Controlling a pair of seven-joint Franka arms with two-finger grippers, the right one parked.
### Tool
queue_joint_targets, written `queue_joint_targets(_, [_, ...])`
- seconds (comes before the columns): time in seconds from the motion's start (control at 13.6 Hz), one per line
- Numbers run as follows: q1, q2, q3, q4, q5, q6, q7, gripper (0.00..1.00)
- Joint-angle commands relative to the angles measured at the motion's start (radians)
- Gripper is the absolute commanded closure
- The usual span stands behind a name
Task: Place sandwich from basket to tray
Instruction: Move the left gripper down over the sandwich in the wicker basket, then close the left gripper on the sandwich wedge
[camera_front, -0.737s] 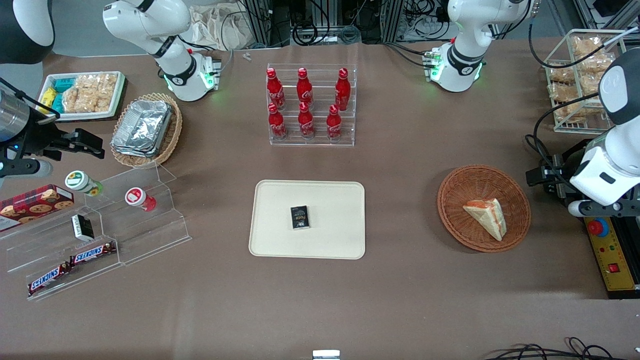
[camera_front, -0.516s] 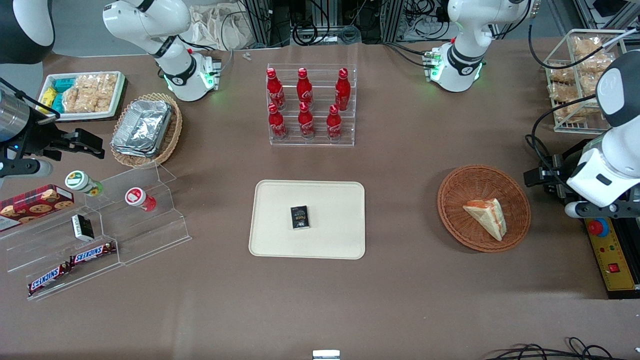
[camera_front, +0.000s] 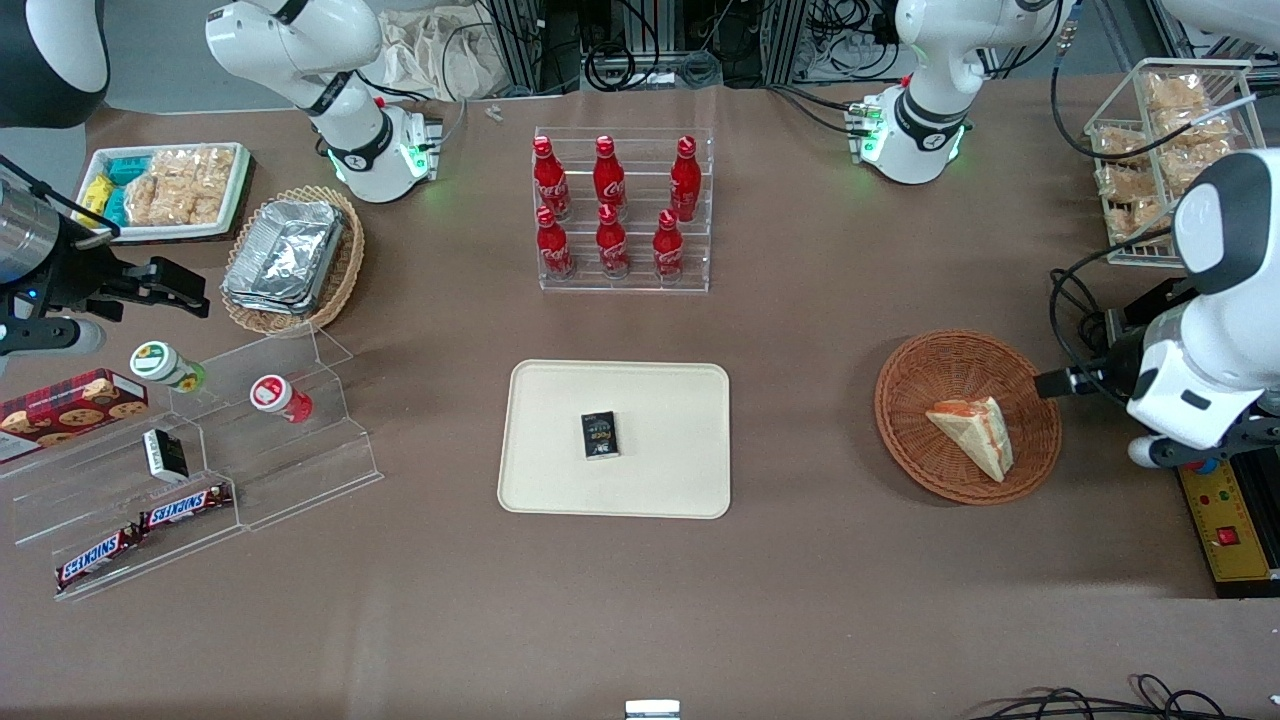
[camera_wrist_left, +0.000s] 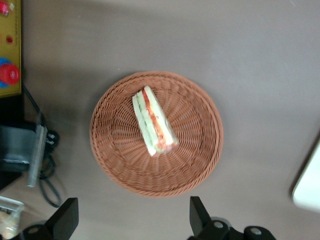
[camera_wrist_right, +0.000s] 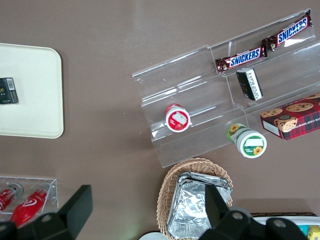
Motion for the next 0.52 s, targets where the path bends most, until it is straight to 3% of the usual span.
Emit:
queue_joint_targets(0.0, [0.009,0.011,-0.007,-0.112,-0.001,0.148,-0.252,0.0])
queue_joint_targets(0.22, [0.009,0.065,-0.007,-0.193,0.003,0.295,-0.502,0.0])
queue_joint_targets(0.44, [0.009,0.105,-0.004,-0.279,0.031,0.401,-0.569,0.0])
